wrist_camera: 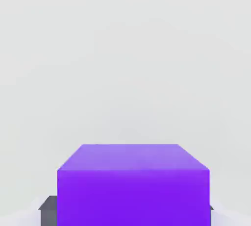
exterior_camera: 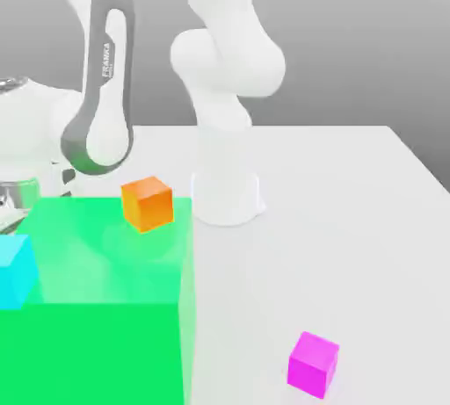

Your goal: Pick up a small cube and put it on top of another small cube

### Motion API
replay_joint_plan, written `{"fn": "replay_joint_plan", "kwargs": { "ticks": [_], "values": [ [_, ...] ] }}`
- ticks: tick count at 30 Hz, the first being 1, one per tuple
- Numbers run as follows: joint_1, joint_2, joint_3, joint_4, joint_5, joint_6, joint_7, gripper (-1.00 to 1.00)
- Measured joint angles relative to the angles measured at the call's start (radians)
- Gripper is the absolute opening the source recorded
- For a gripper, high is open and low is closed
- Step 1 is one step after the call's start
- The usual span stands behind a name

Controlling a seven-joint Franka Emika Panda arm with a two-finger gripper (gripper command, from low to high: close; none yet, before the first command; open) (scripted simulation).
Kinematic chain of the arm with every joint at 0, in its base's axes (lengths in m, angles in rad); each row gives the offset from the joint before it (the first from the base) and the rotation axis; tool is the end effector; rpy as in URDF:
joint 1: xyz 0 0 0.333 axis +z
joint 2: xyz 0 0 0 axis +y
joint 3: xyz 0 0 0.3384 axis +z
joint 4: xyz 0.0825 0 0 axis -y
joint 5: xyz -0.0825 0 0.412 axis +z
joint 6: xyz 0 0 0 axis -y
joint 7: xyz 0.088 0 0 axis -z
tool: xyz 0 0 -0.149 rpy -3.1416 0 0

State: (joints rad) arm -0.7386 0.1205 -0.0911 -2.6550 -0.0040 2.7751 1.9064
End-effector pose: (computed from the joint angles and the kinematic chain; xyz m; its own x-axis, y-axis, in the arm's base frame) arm 0.2926 -0.3220 0.1551 -0.9171 -0.3985 0.0117 -0.3985 0.9171 -0.0041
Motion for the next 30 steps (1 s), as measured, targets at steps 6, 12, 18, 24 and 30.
{"fn": "replay_joint_plan", "kwargs": {
  "ticks": [6, 12, 18, 24, 30],
  "values": [
    [0.058, -0.014, 0.038, 0.205, -0.055, -0.219, 0.021, -1.0],
    [0.139, -0.032, 0.085, 0.423, -0.057, -0.455, 0.1, -1.0],
    [0.226, -0.051, 0.124, 0.64, -0.047, -0.69, 0.173, -1.0],
    [0.281, -0.055, 0.146, 0.717, -0.003, -0.769, 0.289, -1.0],
    [0.28, -0.033, 0.147, 0.667, -0.002, -0.697, 0.297, 1.0]
  ]
}}
